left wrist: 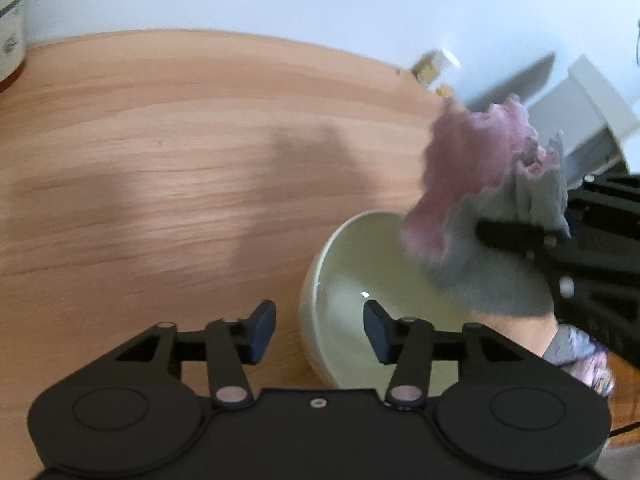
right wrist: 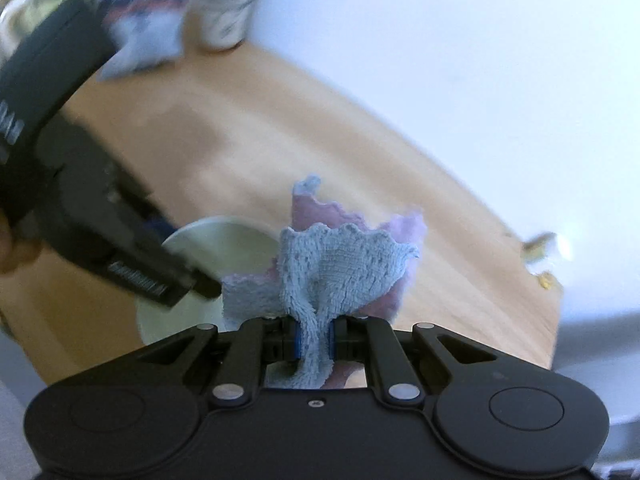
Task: Clean bowl
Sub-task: 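Lift the towel out of the bowl with the right gripper while the left gripper releases the rim, then drop the towel on the table beside the bowl by opening the right gripper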
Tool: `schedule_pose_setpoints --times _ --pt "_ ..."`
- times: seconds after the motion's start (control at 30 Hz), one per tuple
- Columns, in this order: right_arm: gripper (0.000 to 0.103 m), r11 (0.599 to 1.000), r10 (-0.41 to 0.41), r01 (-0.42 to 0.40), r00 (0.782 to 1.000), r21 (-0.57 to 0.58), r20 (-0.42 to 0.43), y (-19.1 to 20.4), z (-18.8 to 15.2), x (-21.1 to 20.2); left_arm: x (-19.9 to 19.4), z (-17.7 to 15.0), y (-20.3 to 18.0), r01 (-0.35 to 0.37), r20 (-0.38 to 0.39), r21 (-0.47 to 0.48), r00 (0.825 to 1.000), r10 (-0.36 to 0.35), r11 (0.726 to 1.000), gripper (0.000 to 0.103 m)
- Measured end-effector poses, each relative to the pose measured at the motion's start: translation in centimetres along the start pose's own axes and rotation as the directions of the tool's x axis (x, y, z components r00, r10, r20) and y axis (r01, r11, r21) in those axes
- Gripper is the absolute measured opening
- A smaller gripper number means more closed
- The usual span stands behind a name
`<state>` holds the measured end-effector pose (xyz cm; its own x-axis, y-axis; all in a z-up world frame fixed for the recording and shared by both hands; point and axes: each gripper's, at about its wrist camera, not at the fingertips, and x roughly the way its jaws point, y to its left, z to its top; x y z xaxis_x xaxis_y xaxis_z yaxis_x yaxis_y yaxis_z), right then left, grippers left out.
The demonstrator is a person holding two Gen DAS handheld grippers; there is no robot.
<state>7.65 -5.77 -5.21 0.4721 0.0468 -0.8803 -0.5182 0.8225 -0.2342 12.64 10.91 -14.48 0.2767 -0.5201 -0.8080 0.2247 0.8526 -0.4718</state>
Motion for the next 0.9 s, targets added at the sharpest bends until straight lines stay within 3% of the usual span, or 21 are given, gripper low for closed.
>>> schedule_pose_setpoints --times 0.2,0.27,0.37,0.43,0.53,0.7,0.77,0.9 --pt "0.012 0.977 -0.042 0.039 0.999 0.209 0.006 -5.0 -2.3 0.2 -2.2 -0.7 -1.8 -0.101 0.067 0.020 0.993 0.100 0.995 0.082" --pt "0.012 0.971 -0.087 0.076 0.996 0.228 0.037 -5.9 -3.4 0.0 -3.7 -0.9 -2.5 -0.092 0.106 -0.014 0.990 0.093 0.996 0.086" --pt "0.012 0.954 -0.100 0.086 0.994 0.287 0.034 -7.0 -5.1 1.1 -5.7 -1.3 -4.7 -0.105 0.181 0.002 0.978 0.103 0.994 0.102" --pt "0.012 0.940 -0.075 0.063 0.997 0.336 0.024 -7.6 -6.1 2.5 -6.6 -1.6 -6.1 -0.135 0.224 0.015 0.966 0.128 0.991 0.102" --pt "0.012 0.925 -0.018 0.009 1.000 0.381 0.020 -8.1 -7.9 4.5 -7.1 -2.2 -7.9 -0.126 0.237 -0.039 0.962 0.132 0.991 0.102" --pt "0.013 0.910 0.068 -0.071 0.997 0.409 0.020 -8.9 -9.6 6.6 -7.3 -3.2 -9.9 -0.146 0.221 -0.118 0.960 0.170 0.982 0.102" --pt "0.014 0.910 0.068 -0.072 0.997 0.409 0.024 -8.9 -10.3 6.9 -7.3 -3.8 -11.2 -0.166 0.206 -0.120 0.960 0.188 0.979 0.102" --pt "0.030 0.887 0.079 -0.082 0.997 0.455 0.026 -9.7 -11.6 7.1 -8.1 -4.8 -12.9 -0.213 0.222 -0.090 0.948 0.228 0.973 0.102"
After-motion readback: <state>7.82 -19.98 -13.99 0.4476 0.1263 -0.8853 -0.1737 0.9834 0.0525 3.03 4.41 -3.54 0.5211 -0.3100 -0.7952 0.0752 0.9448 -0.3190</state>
